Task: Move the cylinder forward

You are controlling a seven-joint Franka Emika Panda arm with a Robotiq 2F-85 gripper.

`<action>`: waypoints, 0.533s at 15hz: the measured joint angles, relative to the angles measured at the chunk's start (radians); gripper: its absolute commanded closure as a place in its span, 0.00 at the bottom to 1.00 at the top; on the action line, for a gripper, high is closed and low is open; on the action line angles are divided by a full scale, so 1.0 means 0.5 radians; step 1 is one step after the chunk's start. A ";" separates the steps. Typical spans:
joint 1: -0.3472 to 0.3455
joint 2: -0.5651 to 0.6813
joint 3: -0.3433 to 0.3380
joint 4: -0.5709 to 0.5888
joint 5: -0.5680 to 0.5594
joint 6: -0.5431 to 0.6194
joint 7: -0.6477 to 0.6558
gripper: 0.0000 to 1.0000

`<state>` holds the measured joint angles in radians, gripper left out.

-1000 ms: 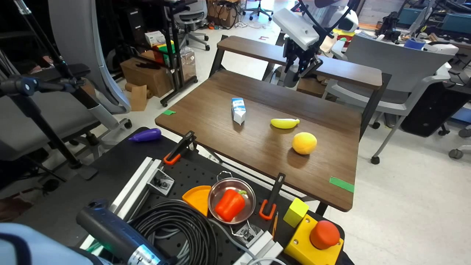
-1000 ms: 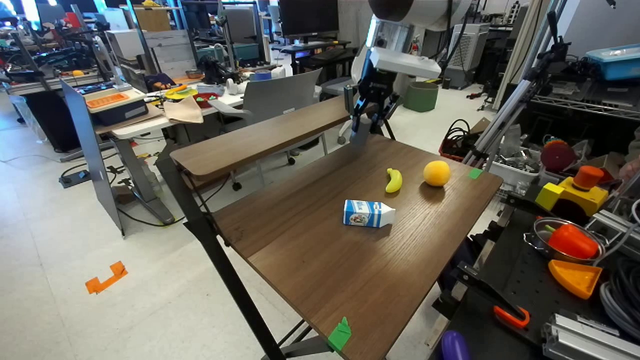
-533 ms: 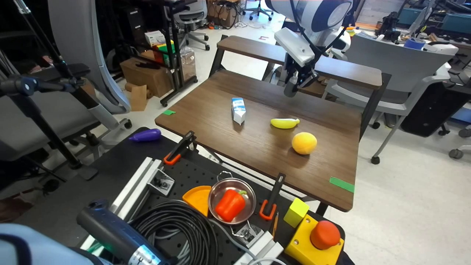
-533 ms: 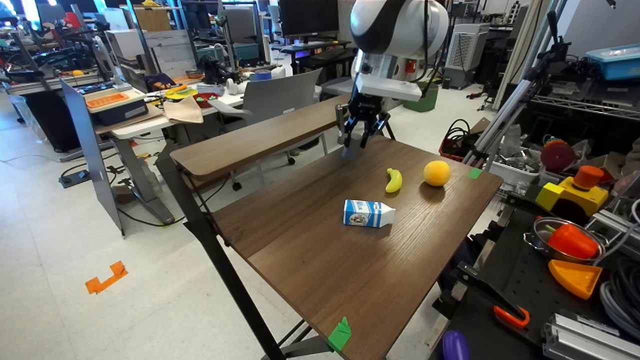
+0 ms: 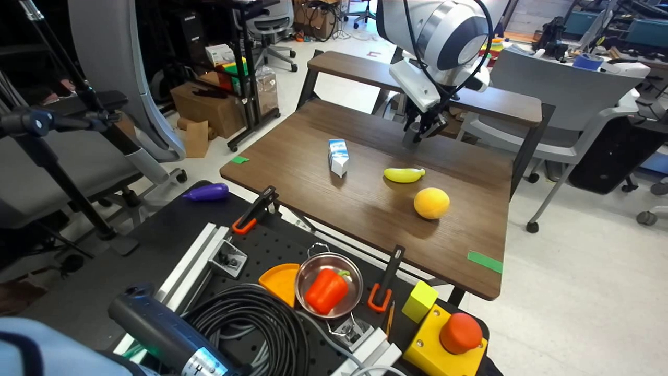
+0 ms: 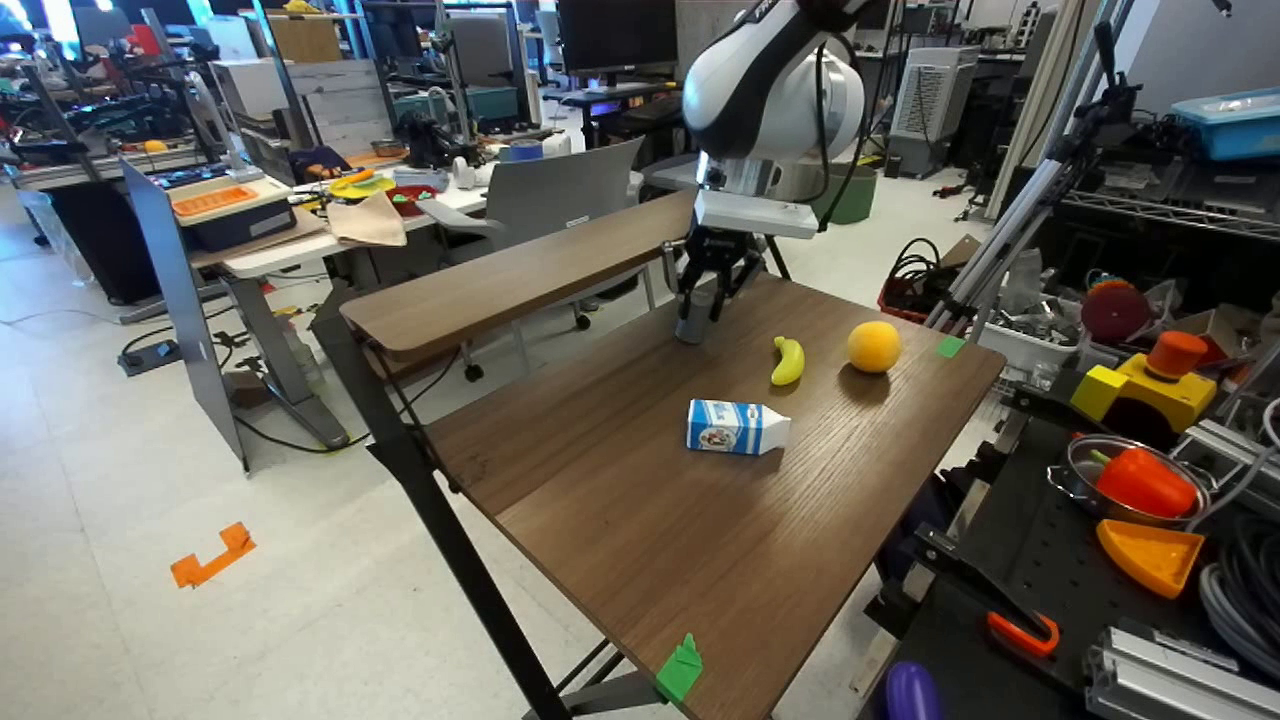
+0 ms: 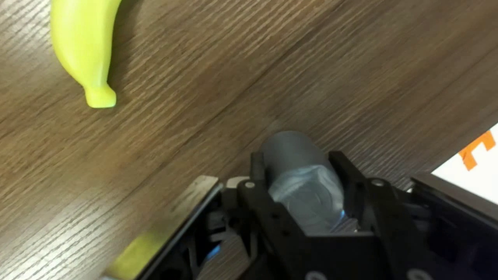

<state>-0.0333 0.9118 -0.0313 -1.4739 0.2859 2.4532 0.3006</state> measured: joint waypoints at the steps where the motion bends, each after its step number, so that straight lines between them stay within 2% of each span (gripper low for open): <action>1: 0.000 0.013 -0.001 0.023 -0.002 0.000 0.009 0.81; 2: 0.000 0.023 -0.002 0.040 -0.003 0.000 0.014 0.81; 3: 0.000 0.031 -0.004 0.054 -0.003 0.000 0.017 0.31; 5: 0.000 0.040 -0.004 0.069 -0.003 0.000 0.026 0.23; 8: 0.001 0.065 -0.008 0.078 -0.005 0.000 0.039 0.02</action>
<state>-0.0330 0.9442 -0.0350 -1.4349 0.2836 2.4531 0.3203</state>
